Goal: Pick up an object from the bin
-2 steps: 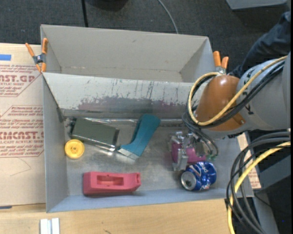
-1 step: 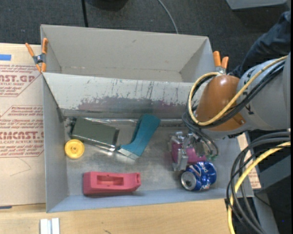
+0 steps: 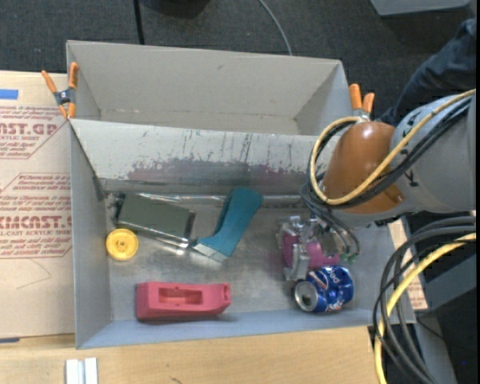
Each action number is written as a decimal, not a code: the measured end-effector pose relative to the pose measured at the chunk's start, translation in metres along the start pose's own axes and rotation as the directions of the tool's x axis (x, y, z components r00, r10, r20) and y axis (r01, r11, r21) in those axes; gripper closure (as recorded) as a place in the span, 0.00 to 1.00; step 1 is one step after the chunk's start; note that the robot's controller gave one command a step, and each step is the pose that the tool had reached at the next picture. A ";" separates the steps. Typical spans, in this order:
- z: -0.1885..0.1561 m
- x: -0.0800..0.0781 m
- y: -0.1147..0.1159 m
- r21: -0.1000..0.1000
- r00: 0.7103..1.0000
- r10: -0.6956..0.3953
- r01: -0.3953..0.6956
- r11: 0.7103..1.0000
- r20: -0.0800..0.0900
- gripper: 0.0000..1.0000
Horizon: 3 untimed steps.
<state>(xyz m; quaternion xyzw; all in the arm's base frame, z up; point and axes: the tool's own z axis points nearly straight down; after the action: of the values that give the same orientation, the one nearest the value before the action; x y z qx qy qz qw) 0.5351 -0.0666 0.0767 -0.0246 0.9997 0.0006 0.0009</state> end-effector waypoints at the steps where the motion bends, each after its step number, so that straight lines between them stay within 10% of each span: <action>1: -0.017 0.000 0.000 0.000 1.000 0.000 0.000 1.000 -0.001 1.00; 3: -0.043 -0.001 0.000 0.001 1.000 0.000 0.000 1.000 0.005 1.00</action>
Offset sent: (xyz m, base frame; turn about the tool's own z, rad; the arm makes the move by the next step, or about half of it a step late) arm 0.0000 0.0001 0.0243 0.0000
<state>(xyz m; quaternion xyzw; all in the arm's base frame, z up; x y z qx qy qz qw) 0.5363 -0.0666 0.1193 -0.0248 0.9997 0.0000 0.0035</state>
